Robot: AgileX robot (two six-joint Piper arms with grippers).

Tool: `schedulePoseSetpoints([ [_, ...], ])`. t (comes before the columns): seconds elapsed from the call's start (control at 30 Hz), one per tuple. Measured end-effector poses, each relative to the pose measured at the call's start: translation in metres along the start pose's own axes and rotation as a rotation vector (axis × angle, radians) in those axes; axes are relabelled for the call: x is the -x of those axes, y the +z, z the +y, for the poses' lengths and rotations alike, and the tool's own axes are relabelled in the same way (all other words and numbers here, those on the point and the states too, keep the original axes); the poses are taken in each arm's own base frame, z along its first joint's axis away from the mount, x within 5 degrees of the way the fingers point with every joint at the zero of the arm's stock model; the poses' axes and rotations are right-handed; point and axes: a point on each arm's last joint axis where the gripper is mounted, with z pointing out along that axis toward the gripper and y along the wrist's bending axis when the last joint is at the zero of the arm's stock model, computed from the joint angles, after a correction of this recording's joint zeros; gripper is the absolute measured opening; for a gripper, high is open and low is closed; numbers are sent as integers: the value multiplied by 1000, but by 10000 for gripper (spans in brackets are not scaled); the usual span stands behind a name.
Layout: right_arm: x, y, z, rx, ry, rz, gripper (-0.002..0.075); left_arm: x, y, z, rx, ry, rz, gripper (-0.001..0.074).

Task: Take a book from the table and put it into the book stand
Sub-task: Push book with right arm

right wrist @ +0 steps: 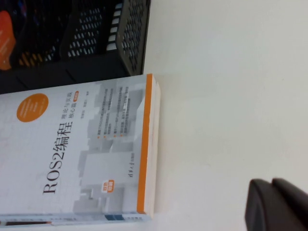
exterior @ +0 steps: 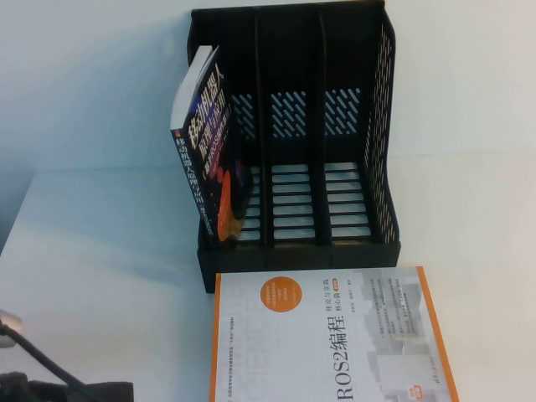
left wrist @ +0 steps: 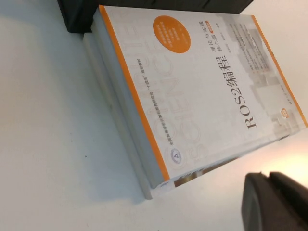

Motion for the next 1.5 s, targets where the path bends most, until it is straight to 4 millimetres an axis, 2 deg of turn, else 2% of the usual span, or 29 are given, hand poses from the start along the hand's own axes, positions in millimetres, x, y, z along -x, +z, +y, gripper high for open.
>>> schedulePoseSetpoints([
  [0.33, 1, 0, 0, 7, 4, -9, -1, 39, 19, 8, 9, 52, 61, -3],
  [0.47, 1, 0, 1, 7, 1, -11, -1, 48, 28, 14, 18, 59, 87, -3],
  [0.8, 1, 0, 1, 7, -2, -11, -1, 49, 50, 31, 29, 33, 182, -3],
  [1.37, 0, 0, 0, 6, -2, -8, -1, 50, 51, 30, 15, 37, 168, -3],
  [1.5, 1, 6, 0, -1, 2, 31, -1, 51, 51, 30, 13, 37, 166, -3],
])
